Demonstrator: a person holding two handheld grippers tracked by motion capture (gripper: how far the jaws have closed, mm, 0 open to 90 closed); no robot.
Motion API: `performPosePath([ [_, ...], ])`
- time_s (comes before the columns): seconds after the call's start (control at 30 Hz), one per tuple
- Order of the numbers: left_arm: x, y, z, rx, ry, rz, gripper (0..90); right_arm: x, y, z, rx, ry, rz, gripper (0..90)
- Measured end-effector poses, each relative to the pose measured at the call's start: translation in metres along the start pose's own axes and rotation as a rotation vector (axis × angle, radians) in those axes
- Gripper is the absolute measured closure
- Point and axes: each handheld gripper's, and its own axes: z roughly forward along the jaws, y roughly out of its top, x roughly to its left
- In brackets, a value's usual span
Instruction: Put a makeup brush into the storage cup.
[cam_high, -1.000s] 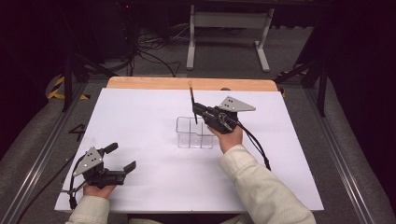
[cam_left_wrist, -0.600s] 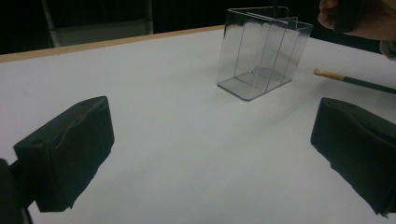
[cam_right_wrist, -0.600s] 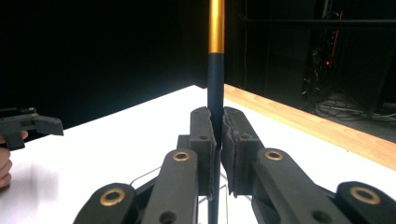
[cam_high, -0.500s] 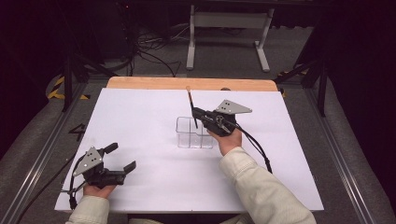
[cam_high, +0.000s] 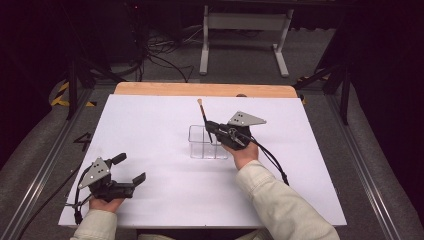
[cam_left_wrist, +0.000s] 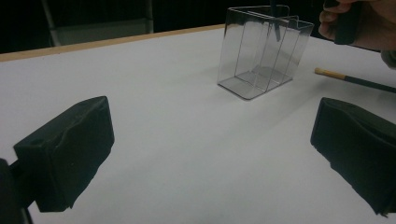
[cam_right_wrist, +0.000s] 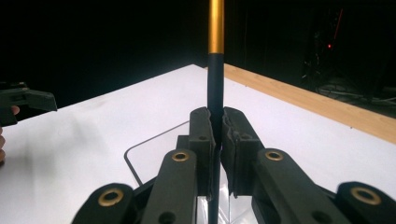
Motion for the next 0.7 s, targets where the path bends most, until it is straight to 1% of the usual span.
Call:
performPosePath([
  [0.07, 0.0, 0.0, 0.0, 0.003, -0.002, 0.001, 0.1, 0.0, -0.002, 0.001, 0.015, -0.001, 0.009, 82.8],
  [0.4, 0.001, 0.0, 0.001, -0.003, -0.001, -0.003, 0.1, 0.0, -0.004, -0.001, 0.028, -0.005, 0.0, 81.7],
  [0.43, 0.001, 0.0, 0.001, -0.003, -0.001, -0.004, 0.1, 0.0, -0.005, -0.002, 0.027, -0.006, -0.005, 75.2],
  [0.5, 0.001, 0.0, 0.002, -0.004, -0.001, -0.004, 0.1, 0.0, -0.003, -0.005, 0.017, 0.004, 0.017, 59.9],
  [0.53, 0.001, 0.001, 0.002, -0.003, 0.0, -0.002, 0.1, 0.0, -0.001, -0.006, 0.012, 0.006, 0.021, 57.4],
  [0.6, 0.002, 0.001, 0.002, -0.006, -0.002, -0.001, 0.2, 0.001, 0.004, -0.012, -0.006, 0.017, 0.01, 43.0],
  [0.67, 0.002, 0.001, 0.003, -0.009, 0.0, -0.005, 0.1, 0.001, 0.008, -0.018, -0.018, 0.024, 0.01, 35.8],
  [0.7, 0.002, 0.001, 0.003, -0.009, 0.0, -0.005, 0.2, 0.001, 0.008, -0.018, -0.018, 0.024, 0.01, 35.8],
])
